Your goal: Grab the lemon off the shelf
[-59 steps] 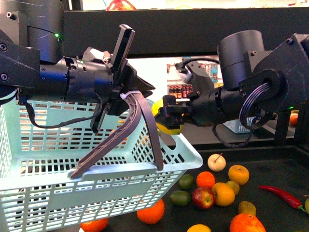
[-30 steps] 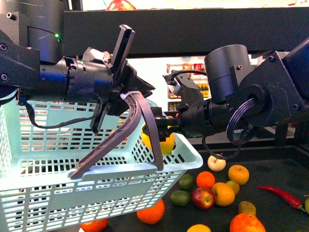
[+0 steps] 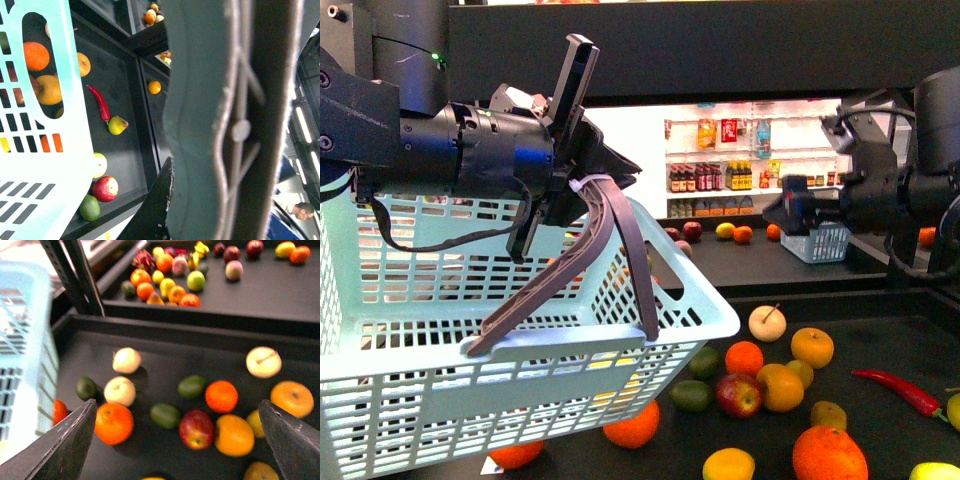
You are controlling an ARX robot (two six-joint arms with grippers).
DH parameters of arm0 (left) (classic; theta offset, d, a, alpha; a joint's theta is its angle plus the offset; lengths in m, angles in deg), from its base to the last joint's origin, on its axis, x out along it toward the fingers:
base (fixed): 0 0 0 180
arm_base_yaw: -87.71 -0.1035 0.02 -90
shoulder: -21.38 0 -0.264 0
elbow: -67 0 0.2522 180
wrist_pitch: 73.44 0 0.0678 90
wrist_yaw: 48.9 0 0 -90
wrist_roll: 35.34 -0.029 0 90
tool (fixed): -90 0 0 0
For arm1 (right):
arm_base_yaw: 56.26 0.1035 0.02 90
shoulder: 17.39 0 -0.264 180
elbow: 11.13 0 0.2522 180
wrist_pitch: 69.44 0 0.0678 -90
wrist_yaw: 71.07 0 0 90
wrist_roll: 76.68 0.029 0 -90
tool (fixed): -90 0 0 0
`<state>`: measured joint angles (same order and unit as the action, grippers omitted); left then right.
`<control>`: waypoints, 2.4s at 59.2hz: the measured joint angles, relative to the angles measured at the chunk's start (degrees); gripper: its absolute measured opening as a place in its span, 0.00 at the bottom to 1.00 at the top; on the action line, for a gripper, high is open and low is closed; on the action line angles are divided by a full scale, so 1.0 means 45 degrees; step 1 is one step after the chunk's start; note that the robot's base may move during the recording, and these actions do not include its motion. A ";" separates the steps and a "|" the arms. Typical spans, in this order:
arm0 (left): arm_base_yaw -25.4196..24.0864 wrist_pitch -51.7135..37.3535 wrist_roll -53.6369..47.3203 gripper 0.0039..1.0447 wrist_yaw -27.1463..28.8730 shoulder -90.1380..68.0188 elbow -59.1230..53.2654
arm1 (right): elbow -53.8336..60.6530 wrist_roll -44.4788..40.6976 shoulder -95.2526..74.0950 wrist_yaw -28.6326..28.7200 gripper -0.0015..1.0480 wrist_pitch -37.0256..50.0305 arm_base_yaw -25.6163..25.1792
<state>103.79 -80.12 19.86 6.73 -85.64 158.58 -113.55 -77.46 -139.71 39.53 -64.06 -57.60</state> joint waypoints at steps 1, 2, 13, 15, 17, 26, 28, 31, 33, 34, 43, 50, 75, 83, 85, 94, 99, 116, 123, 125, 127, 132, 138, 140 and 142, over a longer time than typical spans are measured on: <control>0.0000 0.0000 -0.0005 0.08 -0.0015 0.0000 0.0000 | 0.0000 -0.0112 -0.0223 -0.0092 0.93 -0.0034 -0.0058; 0.0000 0.0000 -0.0010 0.08 -0.0034 0.0000 0.0000 | 0.0000 -0.0155 -0.0340 -0.0117 0.93 -0.0039 -0.0083; 0.0000 0.0000 -0.0015 0.08 0.0019 0.0000 0.0000 | 0.0199 -0.1088 -0.2458 -0.0131 0.93 0.0350 -0.0170; 0.0000 0.0000 -0.0015 0.07 0.0015 0.0000 0.0000 | 0.0209 -0.1282 -0.2764 -0.0010 0.93 0.0476 -0.0165; 0.0000 0.0000 -0.0019 0.07 0.0015 0.0000 0.0000 | 0.0233 -0.1515 -0.3041 0.0102 0.93 0.0607 -0.0155; -0.0005 0.0000 -0.0015 0.07 0.0015 0.0000 0.0000 | 0.0243 -0.2424 -0.3993 0.0335 0.93 0.0865 -0.0073; 0.0000 0.0000 -0.0015 0.07 0.0010 0.0000 0.0000 | 0.0228 -0.2574 -0.4201 0.0340 0.93 0.0942 -0.0034; 0.0000 0.0000 -0.0015 0.07 0.0005 0.0000 0.0000 | 0.0180 -0.2812 -0.4551 0.0325 0.93 0.1015 0.0024; 0.0000 0.0000 -0.0015 0.07 0.0000 0.0000 0.0000 | 0.0102 -0.2924 -0.4779 0.0267 0.93 0.1010 0.0078; 0.0000 0.0000 -0.0015 0.07 -0.0005 0.0000 0.0000 | 0.0019 -0.3007 -0.4930 0.0189 0.93 0.0996 0.0112; -0.0005 0.0000 -0.0015 0.07 0.0010 0.0000 0.0000 | -0.0947 -0.4007 -0.6144 -0.0049 0.93 0.0578 0.0471; 0.0000 0.0000 -0.0019 0.07 0.0005 0.0000 0.0000 | -0.1870 -0.5183 -0.6946 -0.0015 0.93 -0.0019 0.0680; 0.0000 0.0000 -0.0015 0.07 0.0000 0.0000 0.0000 | -0.5202 -1.1040 -0.9088 0.1365 0.93 -0.3123 0.0651; -0.0005 0.0000 -0.0015 0.07 0.0010 0.0000 0.0000 | -0.6611 -1.2852 -0.9559 0.2040 0.93 -0.4852 0.0447; 0.0000 0.0000 -0.0019 0.07 0.0010 0.0000 0.0000 | -0.7223 -1.3376 -0.9743 0.2234 0.93 -0.5600 0.0379; -0.0005 0.0000 -0.0015 0.07 0.0010 0.0000 0.0000 | -0.9564 -1.4460 -1.0584 0.2841 0.93 -0.7946 0.0257; 0.0000 0.0000 -0.0019 0.07 0.0010 0.0000 0.0000 | -1.0958 -1.4761 -1.1215 0.3099 0.93 -0.9180 0.0262; -0.0005 0.0000 -0.0019 0.07 0.0010 0.0000 0.0000 | -1.5713 -1.5489 -1.3979 0.3614 0.93 -1.3143 0.0452; 0.0000 0.0000 -0.0015 0.07 0.0010 0.0000 0.0000 | -1.6432 -1.5572 -1.4270 0.3589 0.93 -1.3605 0.0515; 0.0000 0.0000 -0.0015 0.07 0.0005 0.0000 0.0000 | -1.6558 -1.5577 -1.4294 0.3585 0.93 -1.3600 0.0529; 0.0000 0.0000 -0.0015 0.07 0.0010 0.0000 0.0000 | -1.6810 -1.5582 -1.4314 0.3575 0.93 -1.3512 0.0554; -0.0005 0.0000 -0.0015 0.07 0.0010 0.0000 0.0000 | -1.7107 -1.5766 -1.4314 0.3463 0.93 -1.3299 0.0573; -0.0005 0.0000 -0.0015 0.07 0.0005 0.0000 0.0000 | -1.7189 -1.5926 -1.4319 0.3342 0.93 -1.3323 0.0602; 0.0000 0.0000 -0.0015 0.07 0.0005 0.0000 0.0000 | -1.7189 -1.5936 -1.4367 0.3337 0.93 -1.3304 0.0622; 0.0000 0.0000 -0.0015 0.07 0.0005 0.0000 0.0000 | -1.7189 -1.5936 -1.4421 0.3342 0.93 -1.3270 0.0641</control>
<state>103.79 -80.12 19.80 6.75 -85.64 158.58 -190.90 -149.17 -204.61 54.57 -123.77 -54.72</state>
